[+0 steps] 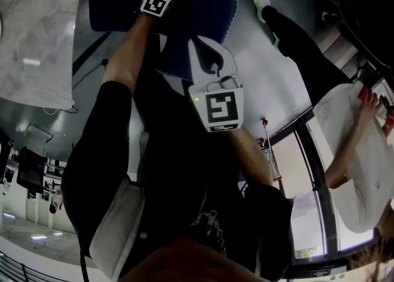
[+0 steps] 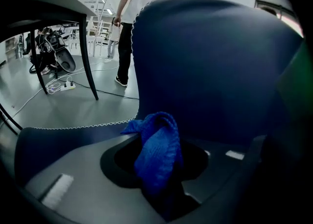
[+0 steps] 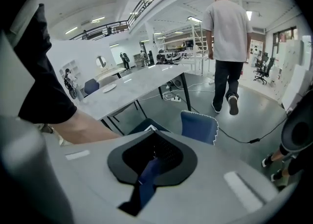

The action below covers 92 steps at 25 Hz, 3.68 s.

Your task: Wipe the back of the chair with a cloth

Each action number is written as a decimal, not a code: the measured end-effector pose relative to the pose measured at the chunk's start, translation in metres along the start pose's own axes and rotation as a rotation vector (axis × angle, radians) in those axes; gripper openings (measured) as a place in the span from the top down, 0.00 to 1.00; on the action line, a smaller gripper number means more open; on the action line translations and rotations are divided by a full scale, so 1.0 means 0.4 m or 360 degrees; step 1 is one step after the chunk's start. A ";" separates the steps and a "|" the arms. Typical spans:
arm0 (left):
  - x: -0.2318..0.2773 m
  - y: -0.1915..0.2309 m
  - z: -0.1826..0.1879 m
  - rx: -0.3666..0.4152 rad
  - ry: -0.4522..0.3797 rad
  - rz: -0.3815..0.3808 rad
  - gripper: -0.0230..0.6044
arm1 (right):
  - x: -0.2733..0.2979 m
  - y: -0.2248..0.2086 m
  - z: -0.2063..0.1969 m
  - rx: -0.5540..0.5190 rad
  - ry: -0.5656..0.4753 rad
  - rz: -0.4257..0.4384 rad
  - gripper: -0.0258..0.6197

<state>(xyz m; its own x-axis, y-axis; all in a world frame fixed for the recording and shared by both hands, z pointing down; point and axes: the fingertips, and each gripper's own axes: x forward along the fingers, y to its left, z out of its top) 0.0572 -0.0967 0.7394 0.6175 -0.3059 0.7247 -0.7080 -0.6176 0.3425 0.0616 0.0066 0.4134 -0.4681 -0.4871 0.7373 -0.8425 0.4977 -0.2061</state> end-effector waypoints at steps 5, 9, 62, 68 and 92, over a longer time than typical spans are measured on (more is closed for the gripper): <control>-0.004 -0.013 -0.001 -0.0064 -0.0007 -0.0037 0.75 | 0.006 0.011 0.005 0.0012 -0.0029 0.0024 0.96; -0.023 -0.025 0.005 -0.0037 -0.0025 -0.0070 0.76 | 0.024 0.014 0.003 0.0010 -0.0016 0.0034 0.96; -0.410 -0.365 0.296 0.0036 -0.0294 -0.0113 0.76 | -0.101 -0.126 0.040 0.0054 -0.0199 -0.0123 0.96; -0.426 -0.369 0.316 0.0031 -0.0363 -0.0177 0.76 | -0.096 -0.141 0.034 0.0071 -0.0188 -0.0131 0.96; -0.144 -0.032 0.015 0.0025 -0.0056 0.0029 0.75 | 0.009 -0.112 0.037 0.0160 -0.0142 -0.0174 0.96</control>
<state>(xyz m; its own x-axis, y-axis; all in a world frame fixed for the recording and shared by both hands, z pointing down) 0.0330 -0.0757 0.6897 0.6164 -0.3424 0.7091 -0.7138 -0.6231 0.3197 0.0938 -0.0280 0.4156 -0.3901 -0.5985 0.6997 -0.9101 0.3660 -0.1944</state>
